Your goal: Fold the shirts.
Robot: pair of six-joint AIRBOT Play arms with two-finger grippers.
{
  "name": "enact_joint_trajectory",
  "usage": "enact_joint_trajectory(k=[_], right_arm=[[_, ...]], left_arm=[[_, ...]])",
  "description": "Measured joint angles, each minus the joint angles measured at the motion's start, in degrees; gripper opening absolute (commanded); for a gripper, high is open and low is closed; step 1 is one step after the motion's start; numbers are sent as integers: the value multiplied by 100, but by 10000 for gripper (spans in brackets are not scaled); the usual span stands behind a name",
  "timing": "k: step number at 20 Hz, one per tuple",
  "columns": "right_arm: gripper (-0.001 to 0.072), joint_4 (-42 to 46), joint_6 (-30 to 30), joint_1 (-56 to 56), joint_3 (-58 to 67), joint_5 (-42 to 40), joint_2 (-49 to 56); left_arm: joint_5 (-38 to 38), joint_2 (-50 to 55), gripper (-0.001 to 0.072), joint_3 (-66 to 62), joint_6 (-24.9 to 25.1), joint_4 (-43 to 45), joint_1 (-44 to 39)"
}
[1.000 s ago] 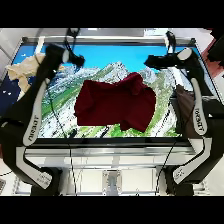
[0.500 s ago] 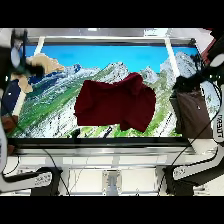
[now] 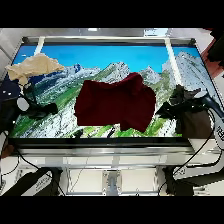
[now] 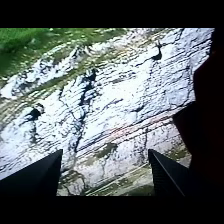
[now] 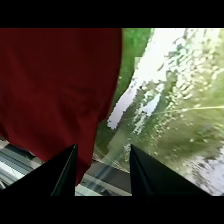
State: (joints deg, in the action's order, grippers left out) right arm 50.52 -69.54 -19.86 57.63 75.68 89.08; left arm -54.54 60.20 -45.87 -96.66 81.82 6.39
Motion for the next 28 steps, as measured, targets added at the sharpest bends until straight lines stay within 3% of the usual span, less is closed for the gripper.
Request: enact_joint_trajectory(k=[1, 2, 5, 6, 7, 8, 9, 10, 14, 17, 19, 25, 26, 28], right_arm=[[509, -120, 20, 42, -173, -138, -2], [541, -197, 37, 98, -310, -254, -7], [538, -428, 66, 407, -555, -581, -11], [500, -505, 70, 516, -592, -675, -13], [449, -544, 68, 629, -623, -791, -15], [305, -564, 68, 730, -649, -903, -15], [73, -546, 68, 813, -662, -1012, -13], [37, -553, 63, 872, -675, -1102, -9], [30, -754, 55, 955, -656, -1003, -15], [29, -839, 109, 973, -546, -787, -20], [30, -894, 142, 977, -455, -688, -37], [29, -1121, 203, 979, -341, -518, -219], [30, -1143, 205, 979, -337, -507, -236], [29, -1165, 208, 979, -330, -485, -260]], left_arm=[[9, -20, 607, 46, 61, -166, 2], [17, -35, 608, 83, 105, -334, 7], [28, -59, 608, 136, 234, -616, 4], [31, -63, 607, 149, 264, -678, 2], [28, -66, 608, 153, 306, -719, 2], [31, -70, 607, 160, 363, -748, 2], [17, -68, 607, 166, 396, -776, 2], [11, -70, 607, 186, 407, -800, 2], [155, -68, 607, 544, -297, -929, 2], [487, 87, 607, 997, -680, -1637, 2], [651, 341, 607, 1204, -627, -2341, 2], [872, 1202, 605, 1412, 302, -4640, -2], [872, 1272, 545, 1421, 396, -4822, -4], [894, 1370, 318, 1443, 525, -5010, -31]])
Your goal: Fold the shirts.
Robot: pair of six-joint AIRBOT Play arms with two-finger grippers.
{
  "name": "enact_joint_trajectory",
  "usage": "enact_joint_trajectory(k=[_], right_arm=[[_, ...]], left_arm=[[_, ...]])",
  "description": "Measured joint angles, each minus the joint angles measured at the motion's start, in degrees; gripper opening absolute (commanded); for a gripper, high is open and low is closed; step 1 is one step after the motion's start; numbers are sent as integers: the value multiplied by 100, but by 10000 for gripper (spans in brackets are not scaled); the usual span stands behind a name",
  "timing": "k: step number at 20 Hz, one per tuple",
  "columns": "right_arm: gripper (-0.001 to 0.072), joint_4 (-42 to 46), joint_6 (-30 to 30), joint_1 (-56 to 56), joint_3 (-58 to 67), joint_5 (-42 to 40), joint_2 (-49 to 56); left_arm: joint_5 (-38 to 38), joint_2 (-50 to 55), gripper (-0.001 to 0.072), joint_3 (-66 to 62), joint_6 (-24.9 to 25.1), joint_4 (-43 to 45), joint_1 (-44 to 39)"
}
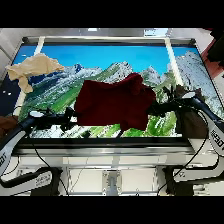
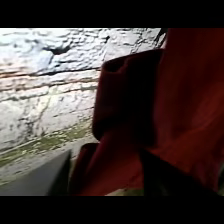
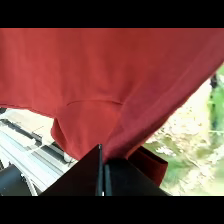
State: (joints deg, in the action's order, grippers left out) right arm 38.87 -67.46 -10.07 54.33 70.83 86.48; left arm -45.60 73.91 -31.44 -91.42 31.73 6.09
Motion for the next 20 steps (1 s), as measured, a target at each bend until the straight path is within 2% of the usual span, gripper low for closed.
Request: enact_joint_trajectory(k=[3, 5, 9, 11, 13, 17, 20], right_arm=[[28, -44, 7, -2, 4, 9, -13], [27, -87, 7, 0, 4, 2, -66], [25, -116, 11, -111, 227, 4, -584], [25, -109, 11, -302, 514, 142, -1056], [25, -133, 4, -527, 872, 389, -1646], [25, -317, -76, -955, 1808, 706, -3080], [24, -356, -164, -1235, 2643, 446, -4129]], left_arm=[[101, 63, 61, 7, 118, -240, -138], [131, 79, 13, -7, 317, -570, -197], [-94, -70, 13, -529, 1434, -1504, 48], [-612, -302, 13, -1082, 1998, -1759, 280], [-1257, -643, 12, -1707, 2343, -1860, 479], [-2310, -1582, 12, -3073, 2583, -1480, 658], [-2662, -2297, 12, -4142, 2306, -695, 699]])
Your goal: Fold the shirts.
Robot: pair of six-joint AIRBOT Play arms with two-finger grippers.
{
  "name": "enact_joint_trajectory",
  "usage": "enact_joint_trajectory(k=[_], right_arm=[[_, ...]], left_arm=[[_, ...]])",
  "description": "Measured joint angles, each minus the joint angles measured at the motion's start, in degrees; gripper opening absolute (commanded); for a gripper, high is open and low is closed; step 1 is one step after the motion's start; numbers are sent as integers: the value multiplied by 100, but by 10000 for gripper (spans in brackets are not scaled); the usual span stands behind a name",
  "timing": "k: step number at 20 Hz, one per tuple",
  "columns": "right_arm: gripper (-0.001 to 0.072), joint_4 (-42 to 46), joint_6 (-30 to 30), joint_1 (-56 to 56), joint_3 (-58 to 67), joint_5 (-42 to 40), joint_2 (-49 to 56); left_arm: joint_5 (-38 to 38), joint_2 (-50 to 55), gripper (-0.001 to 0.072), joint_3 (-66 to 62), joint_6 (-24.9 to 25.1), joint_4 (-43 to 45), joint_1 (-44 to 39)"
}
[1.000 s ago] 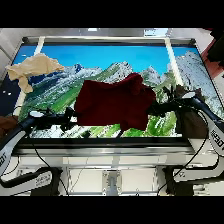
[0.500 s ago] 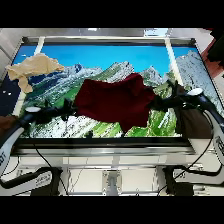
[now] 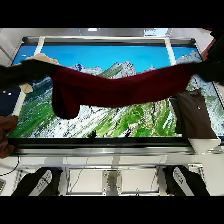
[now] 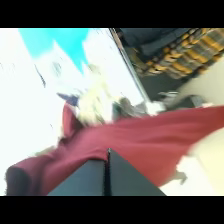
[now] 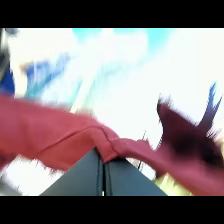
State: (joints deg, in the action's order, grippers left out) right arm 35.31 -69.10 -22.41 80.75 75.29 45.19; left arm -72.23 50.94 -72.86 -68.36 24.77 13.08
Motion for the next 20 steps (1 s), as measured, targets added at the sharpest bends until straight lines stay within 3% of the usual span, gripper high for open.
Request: enact_joint_trajectory(k=[6, 10, 13, 17, 20], right_arm=[[23, 153, -103, -254, 1390, -833, -793], [24, -155, -125, -249, 1648, -662, -44], [24, -267, -116, 197, 1663, -428, 1032], [24, 691, -197, 1204, 1486, -774, 2638], [27, 1532, -623, 1714, 1421, -1644, 3744]], left_arm=[[-310, -671, 10, -1744, -824, 1541, 24], [-894, -345, 10, -1720, -1246, 2310, 0], [-994, 302, 10, -1165, -1248, 2608, -201], [186, 1652, 10, -728, -1086, 3134, -651], [1342, 2909, 14, -1012, -1137, 3305, -844]])
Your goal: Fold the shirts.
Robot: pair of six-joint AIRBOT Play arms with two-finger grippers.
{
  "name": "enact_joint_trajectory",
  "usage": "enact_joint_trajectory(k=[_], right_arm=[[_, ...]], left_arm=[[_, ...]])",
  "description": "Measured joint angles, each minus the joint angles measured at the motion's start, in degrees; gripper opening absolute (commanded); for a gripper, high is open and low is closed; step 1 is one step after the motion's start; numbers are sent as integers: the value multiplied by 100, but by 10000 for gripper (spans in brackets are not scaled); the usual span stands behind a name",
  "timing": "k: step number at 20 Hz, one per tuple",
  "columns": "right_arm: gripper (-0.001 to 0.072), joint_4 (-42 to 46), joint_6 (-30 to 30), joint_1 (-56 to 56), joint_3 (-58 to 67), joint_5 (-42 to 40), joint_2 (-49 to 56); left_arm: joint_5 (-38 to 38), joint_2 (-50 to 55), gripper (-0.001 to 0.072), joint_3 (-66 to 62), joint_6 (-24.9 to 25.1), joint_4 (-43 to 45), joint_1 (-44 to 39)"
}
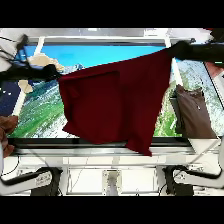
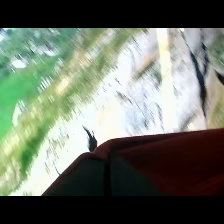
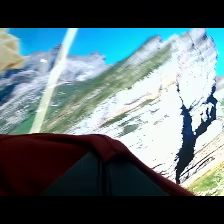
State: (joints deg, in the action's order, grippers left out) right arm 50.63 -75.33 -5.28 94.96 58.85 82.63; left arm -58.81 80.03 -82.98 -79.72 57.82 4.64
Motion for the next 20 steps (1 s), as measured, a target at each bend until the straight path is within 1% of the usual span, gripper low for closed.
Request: enact_joint_trajectory(k=[1, 2, 3, 4, 6, 7, 9, 10, 12, 14, 16, 18, 20], right_arm=[[34, 157, -120, 118, -15, -380, 345], [125, 238, -212, 212, -22, -745, 647], [337, 278, -275, 275, -26, -1102, 896], [434, 278, -326, 328, -28, -1405, 1106], [433, 256, -393, 341, -26, -1788, 1366], [433, 249, -415, 297, -7, -1851, 1423], [432, 334, -444, 61, 57, -1659, 1425], [432, 461, -459, -111, 74, -1410, 1373], [432, 719, -470, -525, 105, -678, 1196], [432, 1058, -466, -938, 22, 240, 1012], [432, 1373, -391, -1285, -273, 955, 782], [441, 1556, -275, -1526, -857, 1331, 509], [522, 1565, -195, -1661, -1628, 1438, 245]], left_arm=[[262, 420, 85, -212, -48, 0, -35], [452, 765, 298, -420, -70, -4, -59], [660, 1056, 615, -629, -85, -63, -68], [887, 1294, 665, -831, -94, -173, -72], [1248, 1543, 664, -1180, -109, -472, -57], [1360, 1578, 647, -1381, -111, -568, 2], [1266, 1497, 647, -1757, -74, -625, 216], [1047, 1364, 646, -1917, 33, -632, 372], [485, 1010, 565, -2083, 256, -424, 728], [-199, 557, 565, -2037, 442, -33, 1152], [-756, 48, 565, -1543, 546, 243, 1598], [-1019, -597, 565, -448, 669, 352, 2031], [-999, -1285, 565, 1038, 713, 291, 2389]])
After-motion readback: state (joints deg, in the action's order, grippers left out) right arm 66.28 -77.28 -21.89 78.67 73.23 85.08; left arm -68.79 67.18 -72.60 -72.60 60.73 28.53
